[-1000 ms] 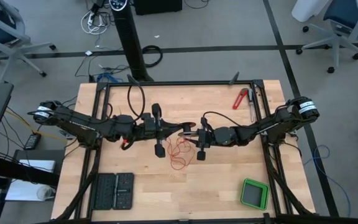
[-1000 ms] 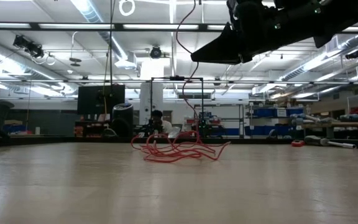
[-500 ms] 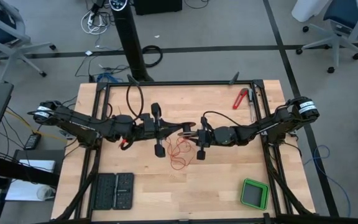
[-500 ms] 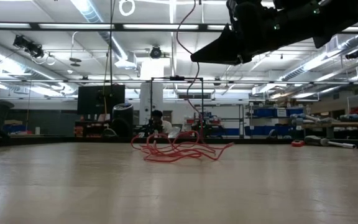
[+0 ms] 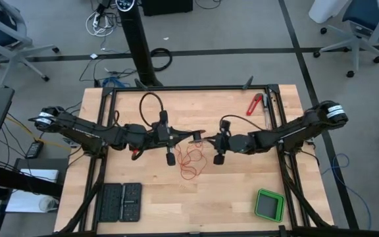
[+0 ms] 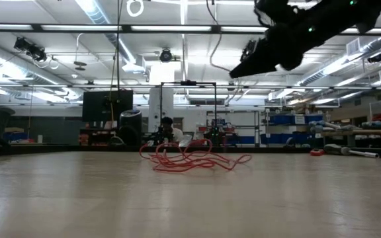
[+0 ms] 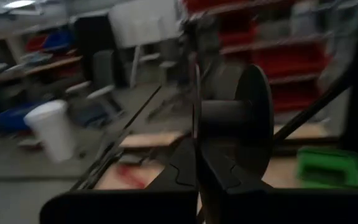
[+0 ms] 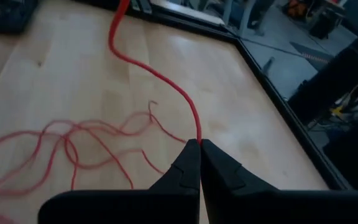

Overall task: Coil cords
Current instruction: Coil the red wire onto the black spool

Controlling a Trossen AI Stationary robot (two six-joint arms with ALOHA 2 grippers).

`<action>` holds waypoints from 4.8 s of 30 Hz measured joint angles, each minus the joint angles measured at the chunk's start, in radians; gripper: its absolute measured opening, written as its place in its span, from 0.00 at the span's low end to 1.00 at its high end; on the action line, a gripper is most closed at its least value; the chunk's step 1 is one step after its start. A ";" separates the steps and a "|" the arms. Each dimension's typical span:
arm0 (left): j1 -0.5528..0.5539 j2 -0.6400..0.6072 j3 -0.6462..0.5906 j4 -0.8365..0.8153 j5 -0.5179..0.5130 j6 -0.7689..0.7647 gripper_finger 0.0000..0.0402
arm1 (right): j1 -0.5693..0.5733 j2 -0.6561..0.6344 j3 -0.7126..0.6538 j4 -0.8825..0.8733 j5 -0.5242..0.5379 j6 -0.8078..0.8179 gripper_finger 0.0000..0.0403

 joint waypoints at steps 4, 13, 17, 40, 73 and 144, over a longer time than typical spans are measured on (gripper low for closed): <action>0.003 -0.013 0.000 -0.136 -0.120 0.002 0.01 | 0.000 -0.126 0.000 -0.147 0.008 0.017 0.00; 0.040 -0.018 0.000 -0.370 -0.189 -0.018 0.00 | 0.020 -0.342 0.000 -0.276 0.079 0.038 0.00; 0.046 -0.018 0.000 -0.454 -0.186 -0.018 0.01 | 0.044 -0.394 0.000 -0.273 0.128 0.036 0.00; 0.105 0.040 0.000 -0.517 -0.292 -0.158 0.00 | 0.163 -0.368 0.000 0.172 0.045 -0.050 0.00; 0.156 0.126 0.000 -0.096 -0.109 -0.312 0.00 | 0.130 -0.050 0.104 0.176 -0.118 -0.057 0.00; 0.143 0.082 0.000 -0.348 -0.003 -0.253 0.00 | 0.157 -0.247 0.103 0.040 0.296 -0.053 0.00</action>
